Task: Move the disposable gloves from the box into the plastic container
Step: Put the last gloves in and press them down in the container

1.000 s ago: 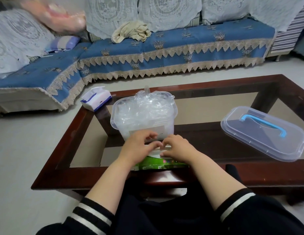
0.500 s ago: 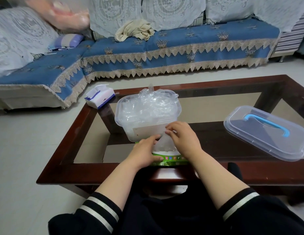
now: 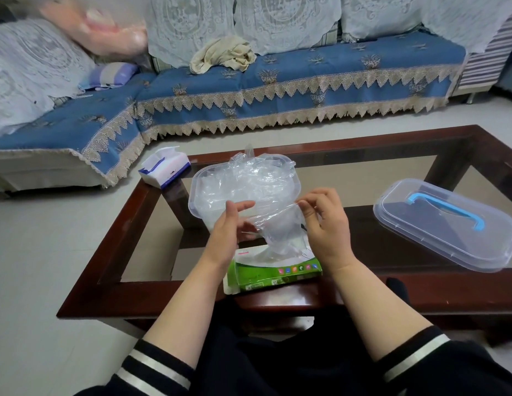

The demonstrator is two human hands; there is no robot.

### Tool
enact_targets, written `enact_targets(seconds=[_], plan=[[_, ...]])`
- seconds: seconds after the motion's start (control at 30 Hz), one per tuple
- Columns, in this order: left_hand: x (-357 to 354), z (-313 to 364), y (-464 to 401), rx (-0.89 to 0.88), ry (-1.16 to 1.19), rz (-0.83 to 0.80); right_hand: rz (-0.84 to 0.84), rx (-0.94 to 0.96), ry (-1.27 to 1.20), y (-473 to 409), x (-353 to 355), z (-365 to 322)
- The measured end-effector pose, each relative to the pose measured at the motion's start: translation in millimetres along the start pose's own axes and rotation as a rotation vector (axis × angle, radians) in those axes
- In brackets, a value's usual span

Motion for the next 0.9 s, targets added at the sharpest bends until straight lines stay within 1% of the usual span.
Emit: enact_targets(seconds=[0.07,0.1,0.13,0.23,0.3,0.47,0.53,0.6,0.7,0.8,0.9], plan=[[-12.9,12.8,5.7,0.02,-0.006,-0.087,-0.005,-0.003,0.022,0.2,-0.1,-1.0],[-17.4,17.3,6.9,0.011,-0.034,-0.1,0.005,-0.003,0.031,0.3,0.4,-2.0],[-21.4,23.7,8.2,0.001,-0.038,-0.092,0.019,-0.007,0.039,0.2,1.5,-2.7],[-25.4,29.4,3.5,-0.009,0.036,-0.001,0.058,-0.017,0.067,0.1,4.8,-3.1],[-33.3,34.6,-1.7,-0.036,-0.012,0.035,0.109,-0.017,0.099,-0.1,8.0,-2.6],[-64.2,85.4,-33.3,-0.286,-0.164,-0.064,0.332,0.06,0.049,0.2,21.7,-6.4],[-62.2,110.8,-47.6,-0.367,-0.237,-0.06,0.373,0.059,0.013,-0.6,25.1,-7.3],[-49.1,127.7,-62.9,-0.403,-0.271,-0.007,0.377,0.05,-0.003,-1.5,26.2,-6.8],[-20.2,124.6,-87.4,-0.386,-0.4,0.096,0.343,0.04,-0.001,-3.0,25.6,-5.2],[13.1,91.1,-111.5,-0.271,-0.586,0.158,0.276,0.006,-0.03,-4.4,21.6,-2.6],[37.8,65.1,-120.6,-0.155,-0.677,0.192,0.168,-0.019,-0.037,-3.5,14.0,-2.5]])
Point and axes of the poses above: each hand's wrist, its own y-axis away from the middle knuckle, its own x-axis out of the back of the hand, z = x × y, the point moved 6 cm from there along -y, towards the middle knuckle
